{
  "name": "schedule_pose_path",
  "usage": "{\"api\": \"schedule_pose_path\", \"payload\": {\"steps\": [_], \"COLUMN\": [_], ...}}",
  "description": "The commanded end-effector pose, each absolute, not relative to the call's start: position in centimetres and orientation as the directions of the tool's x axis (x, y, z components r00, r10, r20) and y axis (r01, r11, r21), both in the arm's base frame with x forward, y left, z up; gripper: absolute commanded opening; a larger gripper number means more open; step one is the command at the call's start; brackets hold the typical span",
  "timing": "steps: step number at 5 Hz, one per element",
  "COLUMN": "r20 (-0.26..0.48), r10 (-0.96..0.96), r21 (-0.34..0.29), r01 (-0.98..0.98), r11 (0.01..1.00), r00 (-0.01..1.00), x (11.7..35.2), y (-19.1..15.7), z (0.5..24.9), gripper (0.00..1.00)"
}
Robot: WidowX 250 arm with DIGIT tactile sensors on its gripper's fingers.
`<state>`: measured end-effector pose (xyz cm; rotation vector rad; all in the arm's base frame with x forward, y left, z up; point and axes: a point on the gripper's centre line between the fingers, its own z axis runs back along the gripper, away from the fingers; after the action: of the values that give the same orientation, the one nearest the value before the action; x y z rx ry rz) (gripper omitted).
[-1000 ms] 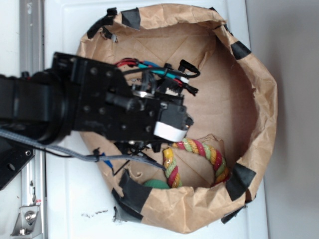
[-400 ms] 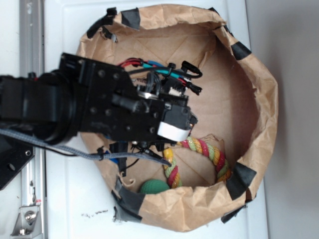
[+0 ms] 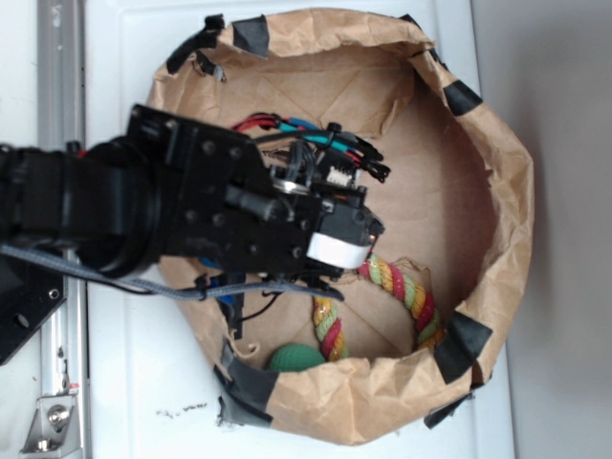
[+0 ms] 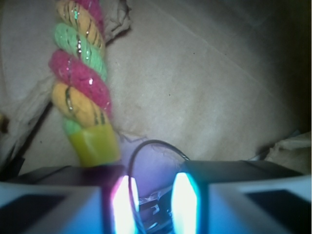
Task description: Grab the silver keys.
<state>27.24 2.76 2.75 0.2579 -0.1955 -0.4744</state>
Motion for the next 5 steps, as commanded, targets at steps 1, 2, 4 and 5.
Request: {"api": "schedule_pose_path", "payload": {"steps": [1, 2, 4, 5], "r20": [0.18, 0.184, 0.165, 0.024], "r10": [-0.478, -0.477, -0.452, -0.243], "r21": [0.327, 0.325, 0.304, 0.325], "r01": [0.406, 0.405, 0.391, 0.222], "r11": [0.853, 0.855, 0.869, 0.919], "r00": [0.859, 0.859, 0.877, 0.97], "x": [29.2, 29.2, 28.9, 29.3], "y": [1.4, 1.4, 1.1, 0.3], "z": [3.1, 3.2, 5.4, 10.2], "gripper": [0.0, 0.0, 0.0, 0.0]}}
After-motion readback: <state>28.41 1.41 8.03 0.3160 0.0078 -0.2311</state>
